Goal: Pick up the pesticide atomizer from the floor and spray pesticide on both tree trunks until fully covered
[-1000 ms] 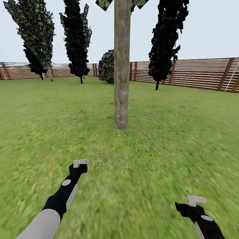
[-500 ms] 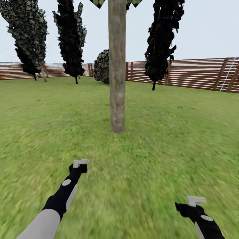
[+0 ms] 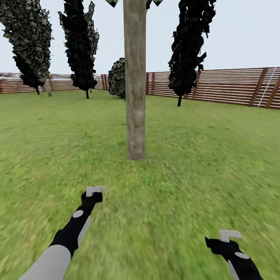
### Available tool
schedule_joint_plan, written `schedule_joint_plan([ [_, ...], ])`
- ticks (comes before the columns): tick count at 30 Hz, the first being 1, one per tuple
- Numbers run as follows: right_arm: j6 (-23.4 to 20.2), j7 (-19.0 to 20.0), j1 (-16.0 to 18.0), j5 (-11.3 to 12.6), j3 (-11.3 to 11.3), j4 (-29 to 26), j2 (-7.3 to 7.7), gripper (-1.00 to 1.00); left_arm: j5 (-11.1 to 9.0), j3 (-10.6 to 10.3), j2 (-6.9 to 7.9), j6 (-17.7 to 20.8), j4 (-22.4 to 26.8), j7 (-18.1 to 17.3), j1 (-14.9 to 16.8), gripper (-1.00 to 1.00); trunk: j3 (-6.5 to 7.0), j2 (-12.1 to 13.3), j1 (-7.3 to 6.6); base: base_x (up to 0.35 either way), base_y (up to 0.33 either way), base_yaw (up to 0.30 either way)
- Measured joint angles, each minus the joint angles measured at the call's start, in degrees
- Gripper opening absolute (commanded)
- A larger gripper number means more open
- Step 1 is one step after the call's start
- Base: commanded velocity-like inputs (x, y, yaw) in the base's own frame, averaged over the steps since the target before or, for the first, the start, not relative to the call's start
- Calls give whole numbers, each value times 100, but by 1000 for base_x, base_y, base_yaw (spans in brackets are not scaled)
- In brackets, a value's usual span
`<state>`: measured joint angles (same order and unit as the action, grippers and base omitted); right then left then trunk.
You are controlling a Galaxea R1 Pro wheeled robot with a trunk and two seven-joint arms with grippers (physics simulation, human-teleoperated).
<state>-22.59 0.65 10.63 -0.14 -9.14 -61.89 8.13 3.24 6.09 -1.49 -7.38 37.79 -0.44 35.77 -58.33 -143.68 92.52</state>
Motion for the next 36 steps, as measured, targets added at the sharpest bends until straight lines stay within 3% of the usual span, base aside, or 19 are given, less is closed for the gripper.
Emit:
schedule_joint_plan([
  [36, 0, -2, 0, 58, -9, 1, 6, 100, -2, 6, 0, -1, 0, 1, 0, -100, 0, 0, 0, 326, 0, 0],
])
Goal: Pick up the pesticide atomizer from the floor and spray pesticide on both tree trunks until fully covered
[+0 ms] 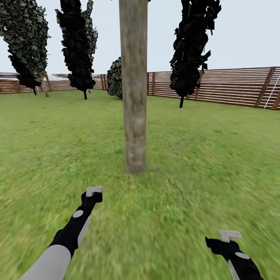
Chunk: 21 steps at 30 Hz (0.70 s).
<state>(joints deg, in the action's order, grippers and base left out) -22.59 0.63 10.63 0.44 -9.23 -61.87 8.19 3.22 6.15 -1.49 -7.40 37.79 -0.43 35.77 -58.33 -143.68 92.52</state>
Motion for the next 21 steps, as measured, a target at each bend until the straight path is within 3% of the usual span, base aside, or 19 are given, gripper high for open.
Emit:
schedule_joint_plan([
  [11, 0, -1, 0, 0, -9, 0, -1, 100, 0, 0, 0, -2, 0, -1, 0, -100, 0, 0, 0, 316, 0, 0],
  [21, 0, -1, 0, 0, -9, 0, -1, 100, 2, 0, 0, -3, 0, -1, 0, -100, 0, 0, 0, 33, 0, 0],
])
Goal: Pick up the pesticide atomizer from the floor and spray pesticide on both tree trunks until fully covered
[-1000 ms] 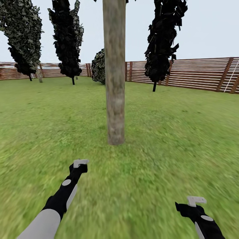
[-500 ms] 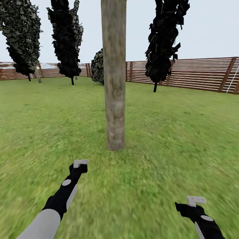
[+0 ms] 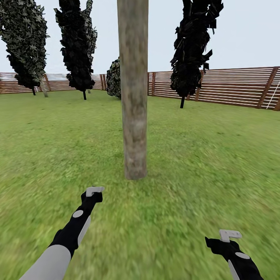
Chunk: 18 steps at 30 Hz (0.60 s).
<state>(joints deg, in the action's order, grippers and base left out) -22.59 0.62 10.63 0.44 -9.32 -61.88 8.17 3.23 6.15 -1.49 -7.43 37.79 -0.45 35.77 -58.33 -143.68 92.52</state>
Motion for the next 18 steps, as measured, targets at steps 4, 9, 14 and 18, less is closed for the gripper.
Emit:
schedule_joint_plan([
  [4, 0, -1, 0, 0, 1, 0, -8, 100, 0, 0, 0, -2, 0, 0, 0, -100, 0, 0, 0, 0, 0, 0],
  [9, 0, -9, 0, -26, 2, 0, -17, 100, 1, 1, 3, -4, 0, -2, 0, -100, 0, 0, 0, 0, 0, 0],
  [14, 0, -32, 0, -48, 14, 0, -46, 100, 1, 8, 39, -4, 0, -15, 0, -100, 0, 0, 0, 0, 0, 0],
  [18, 0, -35, 0, -55, 23, 0, -52, 100, 2, 10, 146, -4, 0, -28, 0, -100, 0, 0, 0, 0, 0, 0],
])
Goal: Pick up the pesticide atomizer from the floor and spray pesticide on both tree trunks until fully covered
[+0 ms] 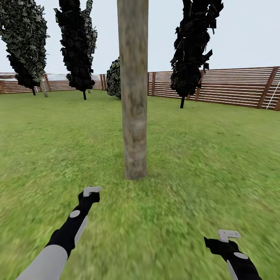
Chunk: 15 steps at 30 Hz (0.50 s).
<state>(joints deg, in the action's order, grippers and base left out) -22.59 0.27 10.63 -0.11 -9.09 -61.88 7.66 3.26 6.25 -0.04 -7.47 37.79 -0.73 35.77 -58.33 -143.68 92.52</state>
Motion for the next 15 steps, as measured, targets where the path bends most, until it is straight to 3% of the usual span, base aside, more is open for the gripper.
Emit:
schedule_joint_plan([
  [4, 0, -3, 0, -4, 5, 0, -1, 100, 46, -13, 71, 0, -3, -116, -2, -100, 0, 0, 0, 0, 0, 0],
  [7, 0, -2, 0, -10, 16, 0, -4, 100, 72, -18, 268, 1, -131, -357, -7, -100, 0, 0, 0, 0, 0, 0],
  [10, -4, 22, 0, -12, 30, 0, -2, 100, 97, -32, 368, 0, -282, -887, -7, -100, 0, 0, 0, 0, 0, 0],
  [14, -9, 298, 0, 35, 45, -1, 21, 100, 299, -38, 493, 10, -343, -2219, 0, -100, 0, 0, 0, 0, 0, 0],
  [15, -9, 402, 0, 30, 46, -2, 26, 100, 364, -37, 520, 12, -344, -2398, 4, -100, 0, 0, 0, 0, 0, 0],
])
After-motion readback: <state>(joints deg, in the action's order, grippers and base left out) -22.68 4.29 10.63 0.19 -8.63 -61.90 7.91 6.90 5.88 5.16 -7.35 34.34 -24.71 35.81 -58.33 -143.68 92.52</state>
